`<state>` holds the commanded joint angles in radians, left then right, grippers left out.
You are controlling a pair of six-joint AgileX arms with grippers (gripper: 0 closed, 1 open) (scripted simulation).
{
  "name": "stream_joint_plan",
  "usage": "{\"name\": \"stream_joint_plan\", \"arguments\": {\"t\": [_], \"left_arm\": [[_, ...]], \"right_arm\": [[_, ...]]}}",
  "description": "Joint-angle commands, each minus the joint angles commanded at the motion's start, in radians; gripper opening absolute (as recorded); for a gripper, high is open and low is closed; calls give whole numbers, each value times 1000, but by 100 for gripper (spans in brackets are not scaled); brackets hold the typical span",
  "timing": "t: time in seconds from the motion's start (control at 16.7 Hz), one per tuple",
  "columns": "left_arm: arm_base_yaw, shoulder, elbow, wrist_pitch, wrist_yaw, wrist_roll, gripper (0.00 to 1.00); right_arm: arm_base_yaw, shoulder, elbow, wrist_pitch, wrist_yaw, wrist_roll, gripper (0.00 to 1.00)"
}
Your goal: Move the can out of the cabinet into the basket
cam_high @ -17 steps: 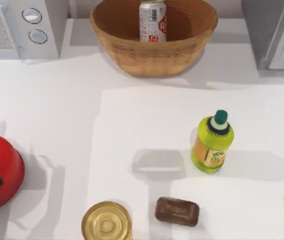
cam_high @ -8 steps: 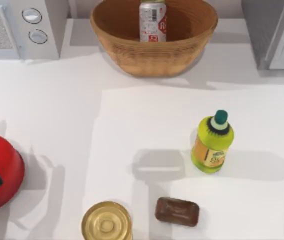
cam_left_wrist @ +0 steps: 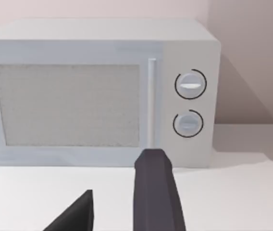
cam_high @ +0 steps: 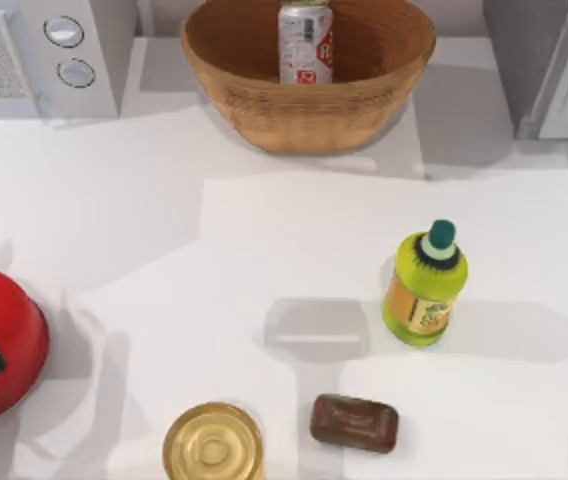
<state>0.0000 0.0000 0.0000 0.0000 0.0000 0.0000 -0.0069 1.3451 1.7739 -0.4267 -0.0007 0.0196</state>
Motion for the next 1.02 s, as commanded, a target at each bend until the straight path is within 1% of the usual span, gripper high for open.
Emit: {"name": "stream_joint_plan", "arguments": {"t": [0.12, 0.24, 0.36, 0.42, 0.54, 0.72, 0.78, 1.02], "left_arm": [[0, 0, 0, 0, 0, 0, 100], [0, 0, 0, 0, 0, 0, 100], [0, 0, 0, 0, 0, 0, 100], [0, 0, 0, 0, 0, 0, 100], [0, 0, 0, 0, 0, 0, 100], [0, 0, 0, 0, 0, 0, 100], [0, 0, 0, 0, 0, 0, 100], [0, 0, 0, 0, 0, 0, 100]], "right_arm": [[170, -13, -11, -4, 171, -2, 100], [301, -27, -25, -7, 302, -4, 100], [389, -40, -37, -9, 390, -5, 100], [418, -44, -42, -10, 419, -6, 100], [442, -48, -46, -10, 443, -6, 100], [442, -48, -46, -10, 443, -6, 100], [417, -71, -38, -18, 463, -19, 100], [385, -9, 8, 0, 430, -18, 100]]}}
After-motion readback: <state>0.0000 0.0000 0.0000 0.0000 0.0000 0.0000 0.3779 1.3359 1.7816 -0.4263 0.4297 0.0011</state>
